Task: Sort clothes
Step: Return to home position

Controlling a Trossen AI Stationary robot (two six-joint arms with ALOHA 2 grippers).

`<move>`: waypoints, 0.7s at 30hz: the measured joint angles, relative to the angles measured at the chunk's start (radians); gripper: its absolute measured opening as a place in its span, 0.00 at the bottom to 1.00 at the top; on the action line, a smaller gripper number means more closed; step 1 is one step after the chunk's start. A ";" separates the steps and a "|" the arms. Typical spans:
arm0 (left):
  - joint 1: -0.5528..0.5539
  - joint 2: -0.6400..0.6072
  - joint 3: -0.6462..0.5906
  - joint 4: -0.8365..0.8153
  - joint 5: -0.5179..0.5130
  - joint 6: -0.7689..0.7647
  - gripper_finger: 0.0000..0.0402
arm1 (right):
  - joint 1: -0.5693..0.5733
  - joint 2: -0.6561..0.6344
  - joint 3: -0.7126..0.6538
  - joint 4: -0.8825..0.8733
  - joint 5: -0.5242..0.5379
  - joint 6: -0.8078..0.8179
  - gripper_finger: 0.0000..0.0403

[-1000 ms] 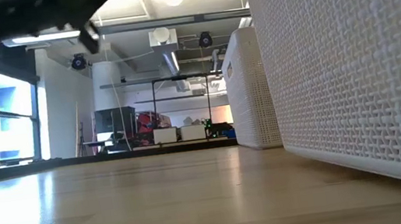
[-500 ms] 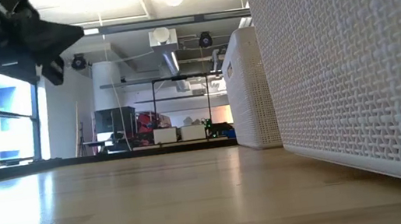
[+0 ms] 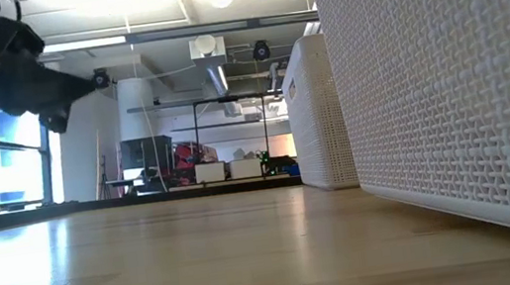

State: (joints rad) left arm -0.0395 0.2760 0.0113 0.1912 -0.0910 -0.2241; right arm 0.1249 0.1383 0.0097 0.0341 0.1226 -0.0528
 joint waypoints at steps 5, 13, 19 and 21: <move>0.000 0.000 0.000 -0.071 0.000 0.000 0.00 | 0.000 0.000 0.000 0.000 0.000 0.000 0.00; 0.000 0.001 0.000 -0.090 0.001 0.000 0.00 | 0.000 0.000 0.000 0.000 0.000 0.000 0.00; -0.016 -0.031 0.000 -0.117 -0.001 0.000 0.00 | 0.000 0.000 0.000 0.000 0.001 0.000 0.00; -0.031 -0.077 0.001 -0.121 0.006 0.000 0.00 | 0.000 0.000 0.000 0.000 0.001 0.000 0.00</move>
State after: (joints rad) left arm -0.0706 0.1986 0.0120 0.0699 -0.0845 -0.2237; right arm 0.1249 0.1383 0.0097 0.0341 0.1234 -0.0523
